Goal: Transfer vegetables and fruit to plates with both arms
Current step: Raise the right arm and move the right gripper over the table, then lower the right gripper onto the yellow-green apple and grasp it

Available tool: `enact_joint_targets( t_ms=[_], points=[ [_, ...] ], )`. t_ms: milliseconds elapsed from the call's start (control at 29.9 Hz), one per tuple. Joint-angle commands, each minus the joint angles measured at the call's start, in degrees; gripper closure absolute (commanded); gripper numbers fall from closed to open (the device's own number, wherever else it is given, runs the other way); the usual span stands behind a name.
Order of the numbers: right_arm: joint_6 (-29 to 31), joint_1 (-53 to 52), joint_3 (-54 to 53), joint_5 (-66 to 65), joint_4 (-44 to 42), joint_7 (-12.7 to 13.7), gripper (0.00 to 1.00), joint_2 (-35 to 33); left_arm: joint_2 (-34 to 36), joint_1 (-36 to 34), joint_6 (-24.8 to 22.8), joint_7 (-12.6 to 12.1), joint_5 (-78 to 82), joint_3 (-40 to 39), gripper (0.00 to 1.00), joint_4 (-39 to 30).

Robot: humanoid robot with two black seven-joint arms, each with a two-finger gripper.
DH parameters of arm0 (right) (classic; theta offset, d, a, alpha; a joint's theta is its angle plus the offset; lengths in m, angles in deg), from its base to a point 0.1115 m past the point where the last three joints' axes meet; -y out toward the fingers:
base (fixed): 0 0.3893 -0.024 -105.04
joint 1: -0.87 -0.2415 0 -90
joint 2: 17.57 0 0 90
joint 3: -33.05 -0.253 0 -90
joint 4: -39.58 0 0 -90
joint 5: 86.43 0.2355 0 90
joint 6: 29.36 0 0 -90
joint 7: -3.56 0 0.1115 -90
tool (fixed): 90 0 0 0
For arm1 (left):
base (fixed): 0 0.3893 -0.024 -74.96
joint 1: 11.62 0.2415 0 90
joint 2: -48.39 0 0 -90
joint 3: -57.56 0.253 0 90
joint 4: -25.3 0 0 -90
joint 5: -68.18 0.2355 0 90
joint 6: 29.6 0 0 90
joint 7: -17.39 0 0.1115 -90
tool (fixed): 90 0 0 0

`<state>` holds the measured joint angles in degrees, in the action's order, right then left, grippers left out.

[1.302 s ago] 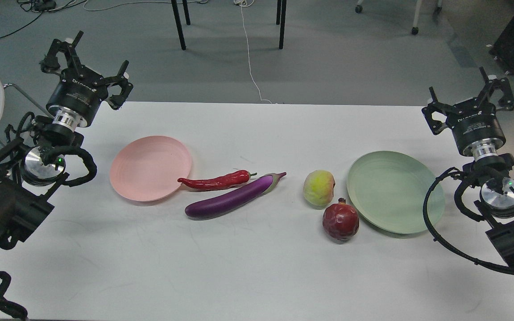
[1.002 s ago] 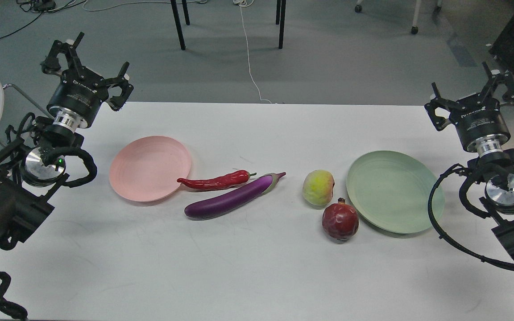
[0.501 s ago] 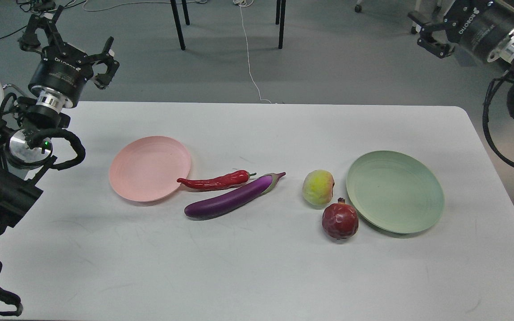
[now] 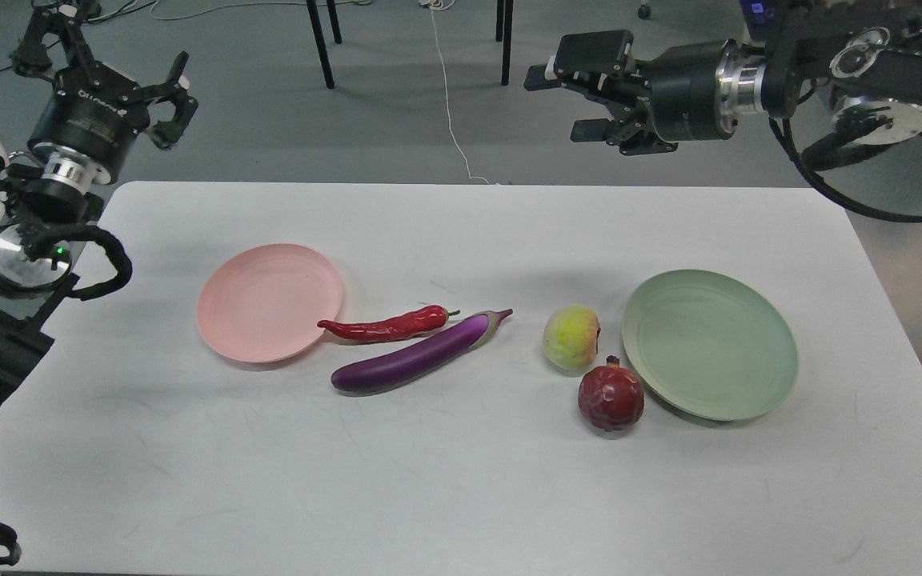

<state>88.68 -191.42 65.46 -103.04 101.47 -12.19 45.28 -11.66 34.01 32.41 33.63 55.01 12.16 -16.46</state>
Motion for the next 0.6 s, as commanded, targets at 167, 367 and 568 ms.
enact_joint_targets(
  t_ms=[167,367,568],
  points=[
    [0.0,-3.0,4.9,-3.7,1.8,-0.1,0.01,4.9,2.5,-0.4,0.0,-0.1,0.3,0.4,0.02,-0.1],
    [0.0,-3.2,9.1,-10.3,1.7,0.1,0.01,11.9,2.6,-1.2,0.0,-0.2,1.7,0.5,0.02,0.0],
    [0.0,-3.0,15.0,-11.6,1.6,0.2,0.01,18.1,3.0,-1.3,0.0,-0.2,4.9,0.5,0.02,0.0]
  ],
)
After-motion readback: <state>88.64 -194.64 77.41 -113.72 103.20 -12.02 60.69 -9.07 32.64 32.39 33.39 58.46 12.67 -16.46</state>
